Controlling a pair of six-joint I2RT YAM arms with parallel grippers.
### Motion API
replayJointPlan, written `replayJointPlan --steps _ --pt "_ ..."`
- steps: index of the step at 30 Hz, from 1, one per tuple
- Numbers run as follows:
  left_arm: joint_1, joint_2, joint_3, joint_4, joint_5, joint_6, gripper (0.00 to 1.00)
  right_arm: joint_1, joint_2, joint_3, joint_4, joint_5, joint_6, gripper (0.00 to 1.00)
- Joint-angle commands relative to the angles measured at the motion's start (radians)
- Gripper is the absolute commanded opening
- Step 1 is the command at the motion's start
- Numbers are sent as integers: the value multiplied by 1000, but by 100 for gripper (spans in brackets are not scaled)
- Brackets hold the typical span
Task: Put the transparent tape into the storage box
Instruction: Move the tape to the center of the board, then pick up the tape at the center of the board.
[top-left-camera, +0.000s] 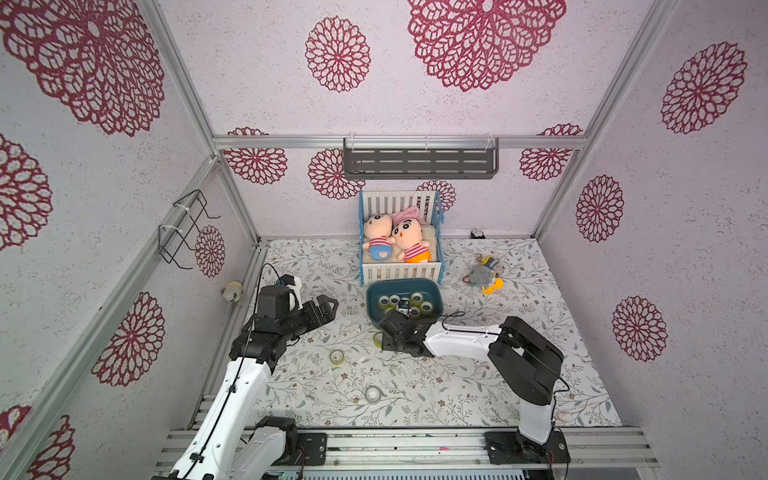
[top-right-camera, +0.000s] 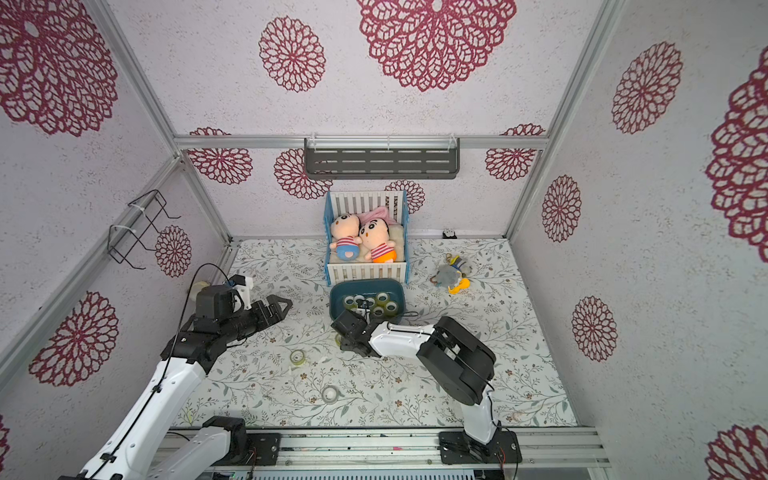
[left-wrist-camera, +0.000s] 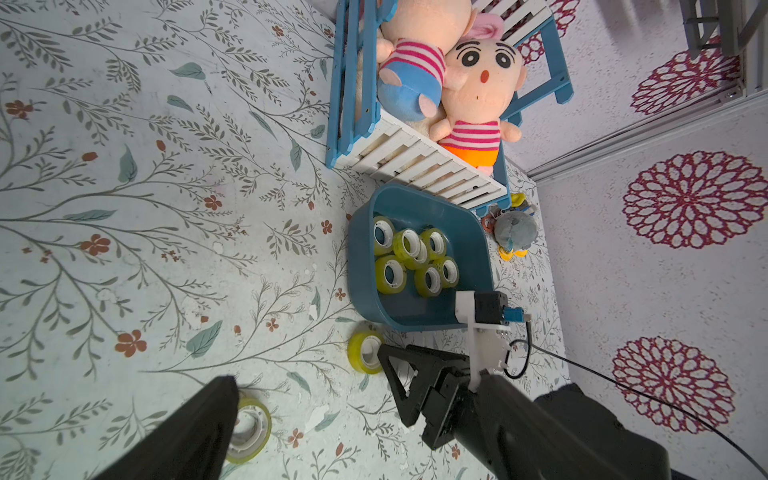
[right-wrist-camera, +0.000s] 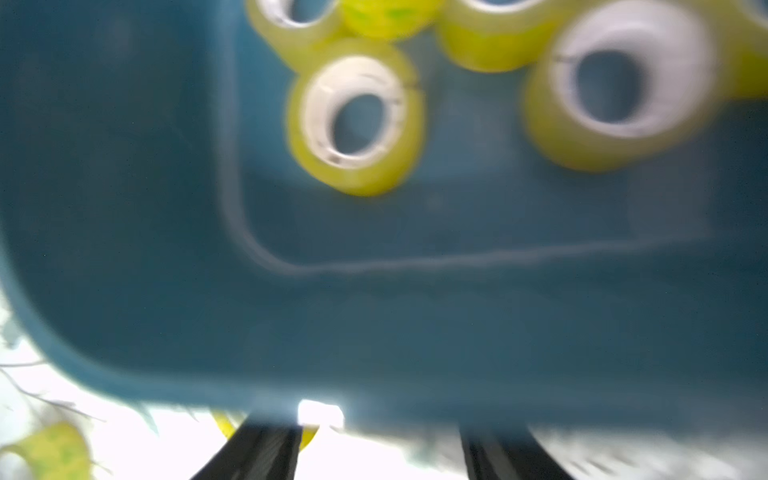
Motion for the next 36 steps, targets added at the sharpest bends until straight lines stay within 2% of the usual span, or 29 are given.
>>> replayJointPlan --steps 1,6,9,12,14,22,26,30,33,36 --pt "1 2 -15 12 -3 7 97 -3 -145 -140 -110 68 -24 63" --pt "-4 6 -16 9 -17 6 97 -6 -390 -288 -50 41 -97 64" --pt "-25 19 -13 -6 -46 3 97 -15 -476 -332 5 -23 -152 65" --pt "-51 43 2 -93 -115 -61 97 -41 -486 -346 28 -99 -180 65" --pt "-51 45 -11 -136 -109 -141 97 -45 -471 -350 32 -113 -192 65" --pt "-106 -65 -60 -282 -151 -346 97 9 -525 -350 110 -211 -245 65" --pt "-194 -66 -115 -271 -153 -419 97 78 -544 -318 74 -174 -193 65" --pt "-242 -1 -148 -249 -185 -453 97 157 -541 -320 66 -107 -167 65" --pt "-264 68 -134 -258 -206 -441 97 220 -496 -270 -29 -54 -159 64" --pt "-267 119 -121 -245 -249 -414 97 300 -448 -194 -170 33 -89 64"
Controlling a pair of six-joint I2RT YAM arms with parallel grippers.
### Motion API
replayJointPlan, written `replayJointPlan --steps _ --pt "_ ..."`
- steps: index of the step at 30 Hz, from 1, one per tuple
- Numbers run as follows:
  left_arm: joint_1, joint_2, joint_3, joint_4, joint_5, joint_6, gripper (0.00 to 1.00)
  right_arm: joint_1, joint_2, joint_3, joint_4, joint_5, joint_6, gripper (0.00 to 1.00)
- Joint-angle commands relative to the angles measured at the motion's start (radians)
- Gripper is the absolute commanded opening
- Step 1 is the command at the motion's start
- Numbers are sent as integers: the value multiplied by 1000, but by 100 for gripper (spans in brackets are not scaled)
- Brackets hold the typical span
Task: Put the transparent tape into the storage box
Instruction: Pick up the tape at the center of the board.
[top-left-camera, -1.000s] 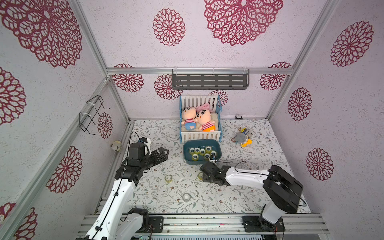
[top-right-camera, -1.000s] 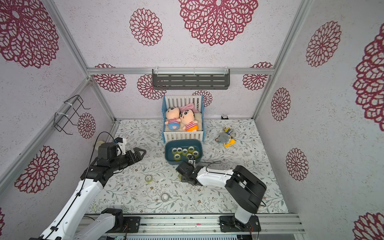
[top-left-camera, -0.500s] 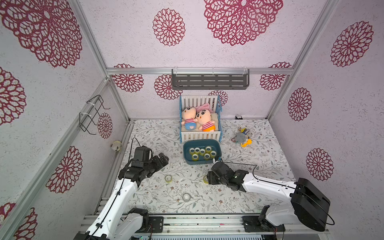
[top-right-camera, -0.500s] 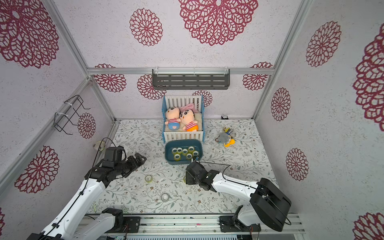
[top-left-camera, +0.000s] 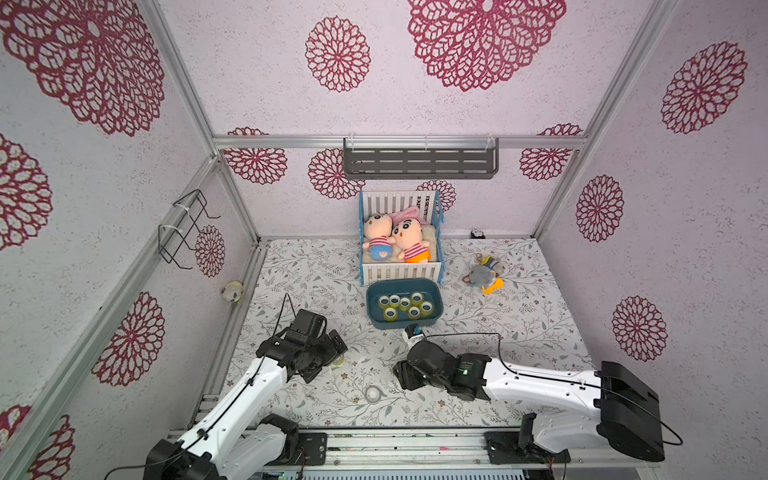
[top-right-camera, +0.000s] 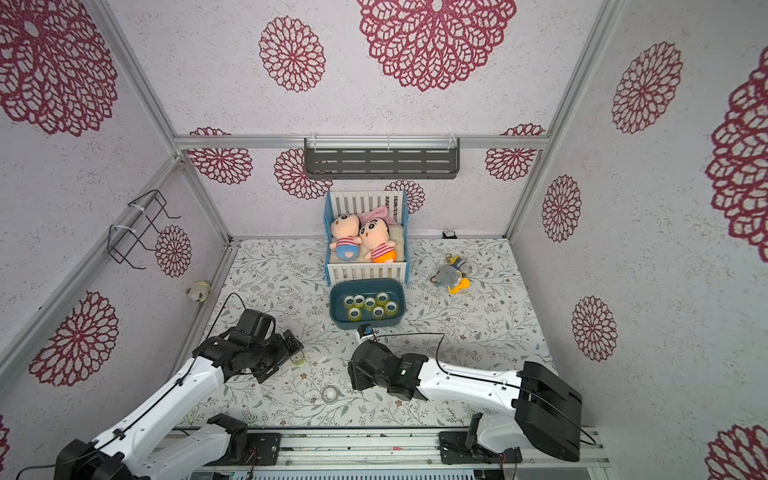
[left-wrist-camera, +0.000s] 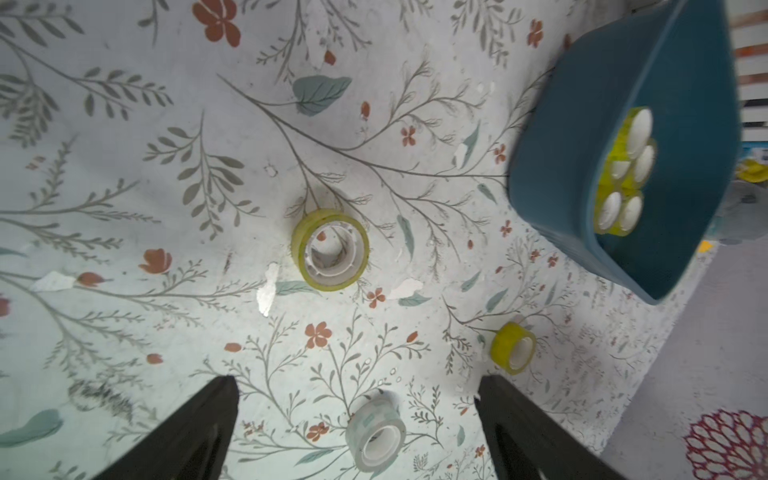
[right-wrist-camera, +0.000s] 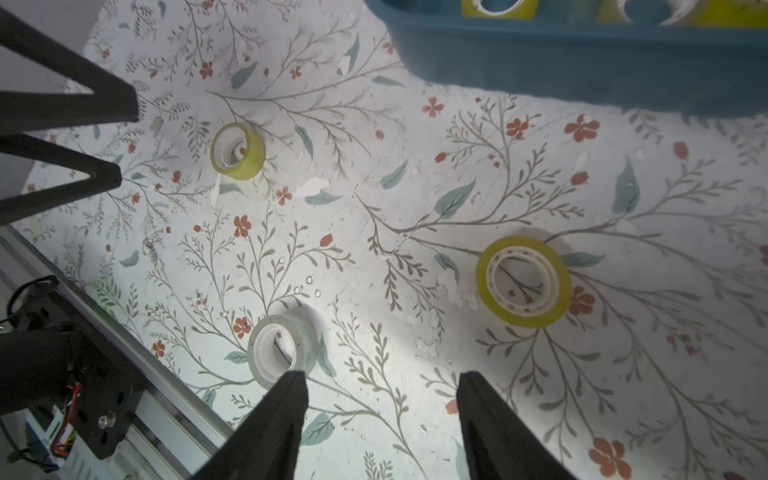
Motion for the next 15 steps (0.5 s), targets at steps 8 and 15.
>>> replayJointPlan --steps 8,15 --pt "-3 223 40 136 -45 65 97 195 86 19 46 66 177 65" --pt "-4 373 86 174 -9 109 97 220 221 92 9 80 203 66"
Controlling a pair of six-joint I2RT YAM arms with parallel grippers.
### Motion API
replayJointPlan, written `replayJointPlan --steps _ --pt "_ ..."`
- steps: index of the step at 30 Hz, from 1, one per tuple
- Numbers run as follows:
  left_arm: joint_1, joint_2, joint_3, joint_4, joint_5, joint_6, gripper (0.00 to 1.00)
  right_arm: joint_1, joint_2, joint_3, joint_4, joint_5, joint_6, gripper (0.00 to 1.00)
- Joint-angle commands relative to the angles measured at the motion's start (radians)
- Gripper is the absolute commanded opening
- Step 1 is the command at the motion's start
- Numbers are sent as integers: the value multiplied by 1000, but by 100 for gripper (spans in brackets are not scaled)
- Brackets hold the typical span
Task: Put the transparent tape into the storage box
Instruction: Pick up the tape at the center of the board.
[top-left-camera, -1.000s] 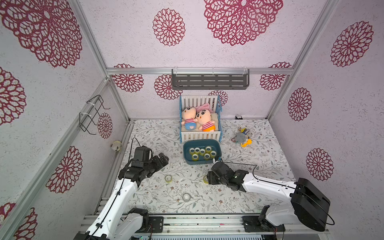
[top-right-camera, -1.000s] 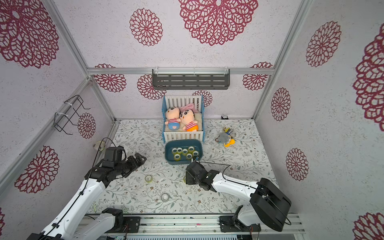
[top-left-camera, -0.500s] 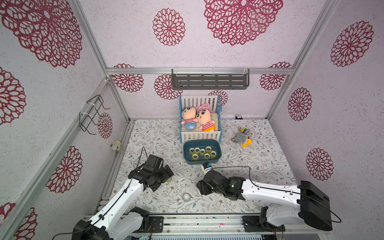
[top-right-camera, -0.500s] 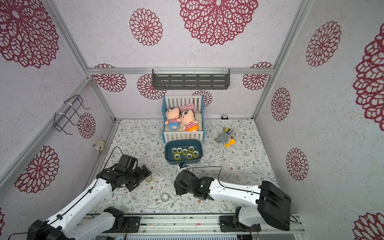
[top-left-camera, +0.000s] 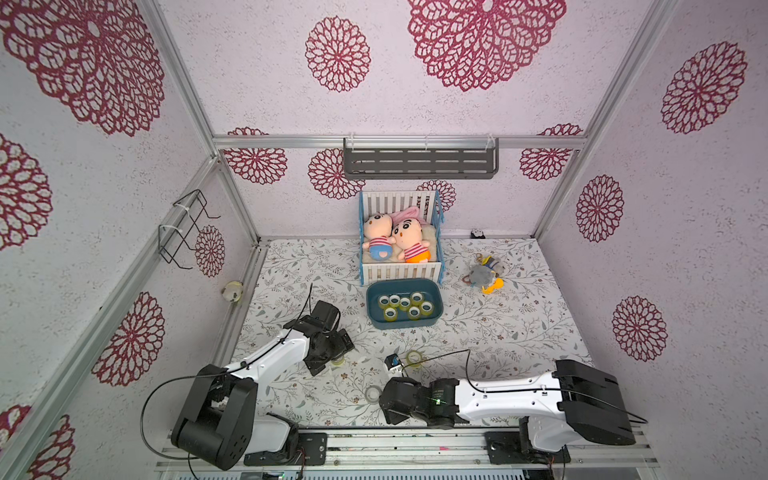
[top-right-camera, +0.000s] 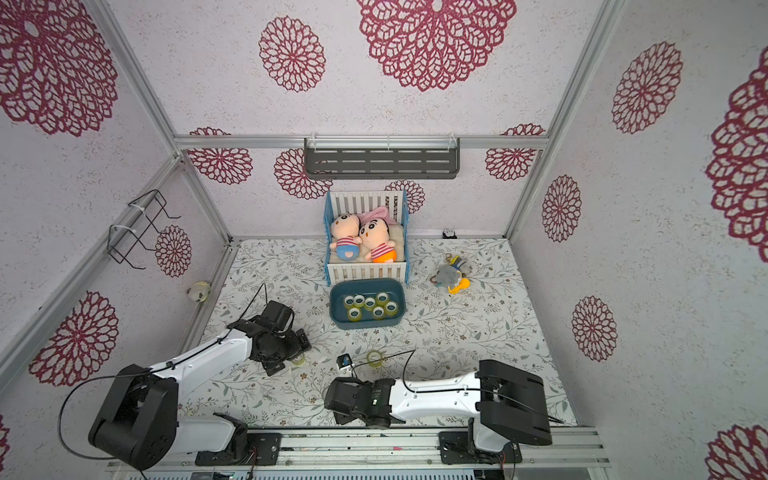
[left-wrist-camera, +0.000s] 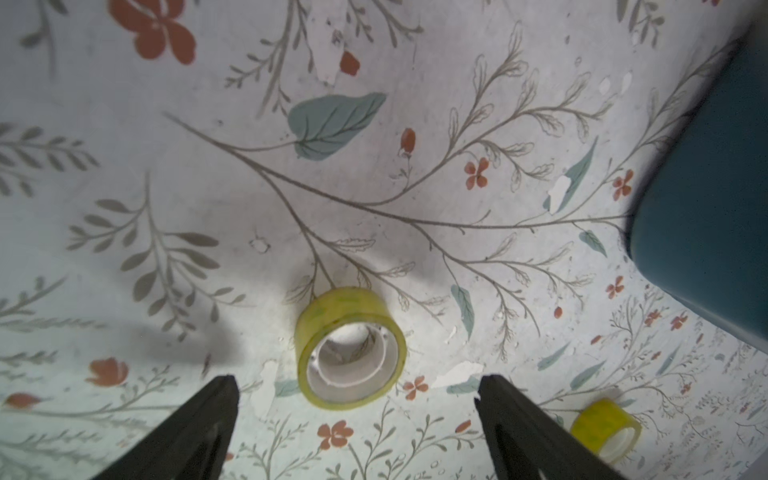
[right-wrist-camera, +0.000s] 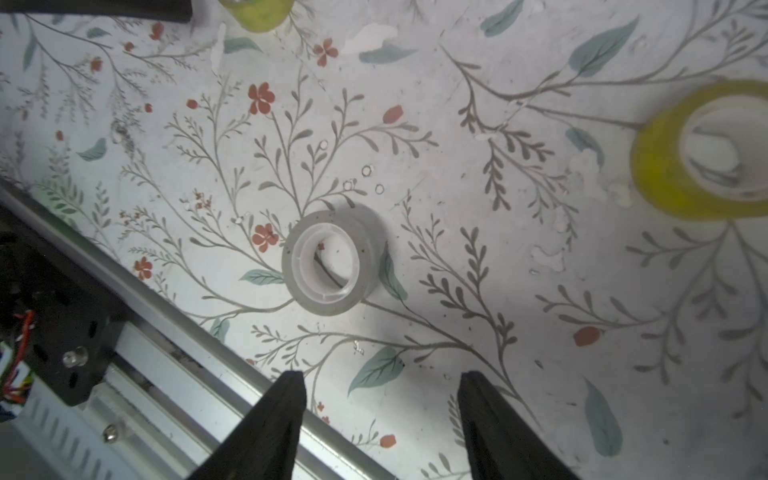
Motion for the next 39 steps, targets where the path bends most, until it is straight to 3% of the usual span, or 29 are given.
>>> replayJointPlan --steps 1,12,22,31,39 --pt "-4 26 36 30 12 43 97 4 40 54 -6 42 42 67" --pt "-33 128 83 51 10 67 97 -113 29 6 116 -20 21 67" --pt "-107 191 179 45 -40 63 98 -116 100 61 95 -39 -8 67" --pt "-78 -59 145 -61 -189 85 97 -95 207 154 16 -32 -31 67" --pt "44 -261 119 -150 -161 136 97 -100 239 191 -154 102 25 61"
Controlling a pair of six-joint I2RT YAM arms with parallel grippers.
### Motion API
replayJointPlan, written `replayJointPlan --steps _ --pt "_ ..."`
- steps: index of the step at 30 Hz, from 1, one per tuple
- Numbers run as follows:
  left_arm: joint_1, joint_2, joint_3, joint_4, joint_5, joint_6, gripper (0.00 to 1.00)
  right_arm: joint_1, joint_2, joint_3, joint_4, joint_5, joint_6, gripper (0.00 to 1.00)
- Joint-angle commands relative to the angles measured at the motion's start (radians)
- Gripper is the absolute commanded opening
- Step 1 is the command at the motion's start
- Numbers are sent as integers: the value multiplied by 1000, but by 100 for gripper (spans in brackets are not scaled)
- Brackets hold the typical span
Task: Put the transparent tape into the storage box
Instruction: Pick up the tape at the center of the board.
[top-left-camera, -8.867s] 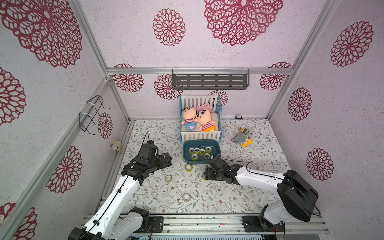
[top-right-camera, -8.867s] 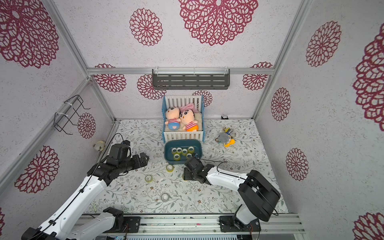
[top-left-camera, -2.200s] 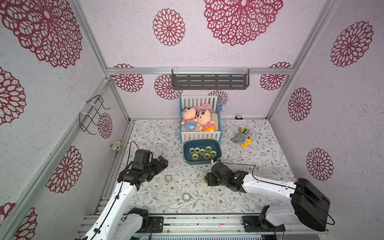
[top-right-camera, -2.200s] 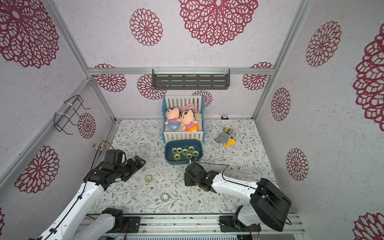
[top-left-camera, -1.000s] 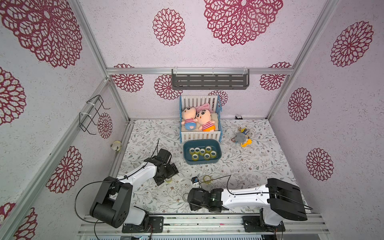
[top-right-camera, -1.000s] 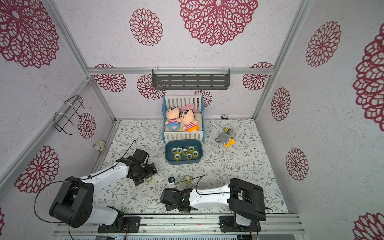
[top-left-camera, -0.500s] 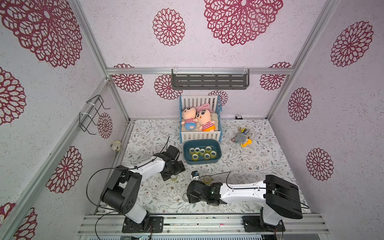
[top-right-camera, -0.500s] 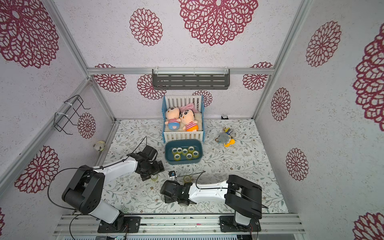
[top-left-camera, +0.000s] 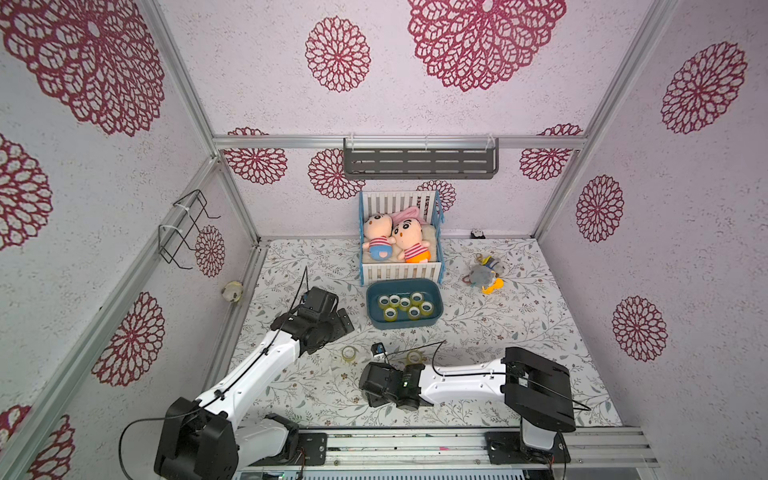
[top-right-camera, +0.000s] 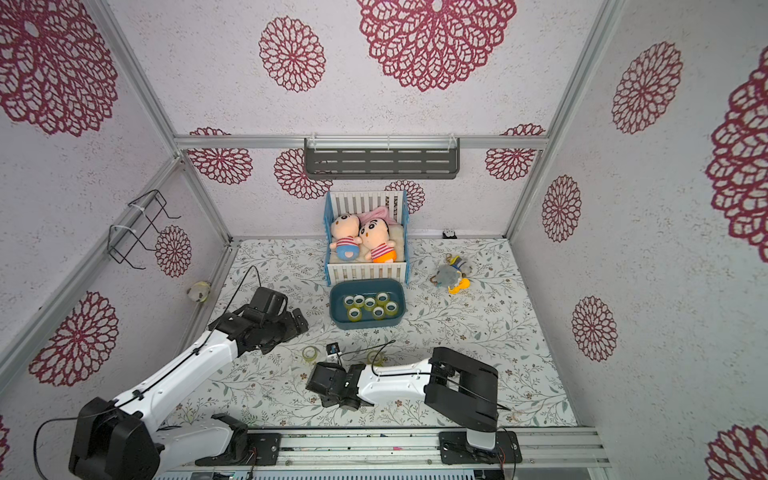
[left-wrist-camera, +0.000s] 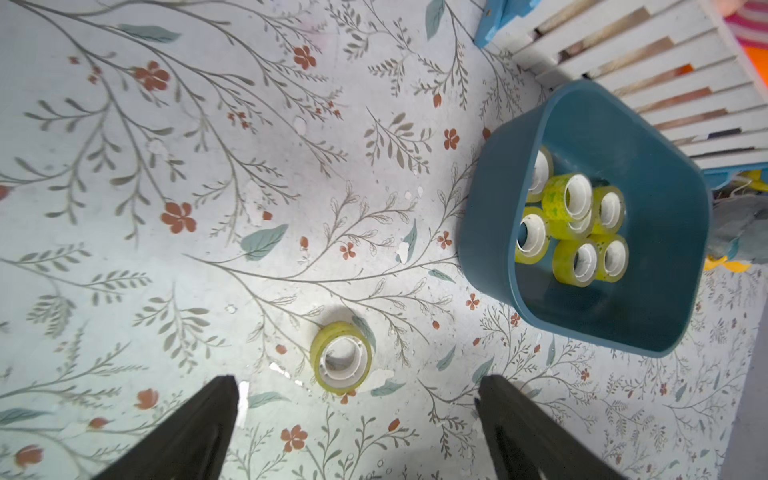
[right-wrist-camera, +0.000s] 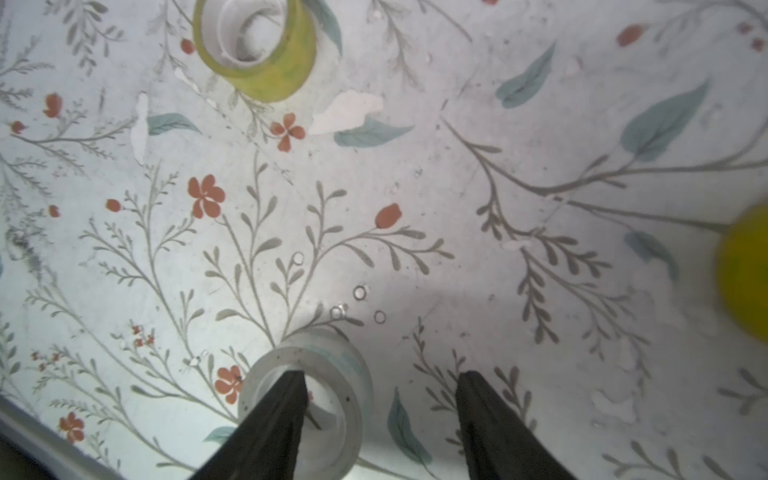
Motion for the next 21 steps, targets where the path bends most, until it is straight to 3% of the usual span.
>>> replayJointPlan --steps 1,11,21 --pt "49 -60 -2 -82 -4 52 97 -7 -2 -11 -112 77 16 60" --pt "108 -218 39 -120 52 153 97 -23 -31 -69 -23 6 -44 58" --pt "118 -333 -10 -66 64 110 97 -26 -68 -107 -4 27 -25 14"
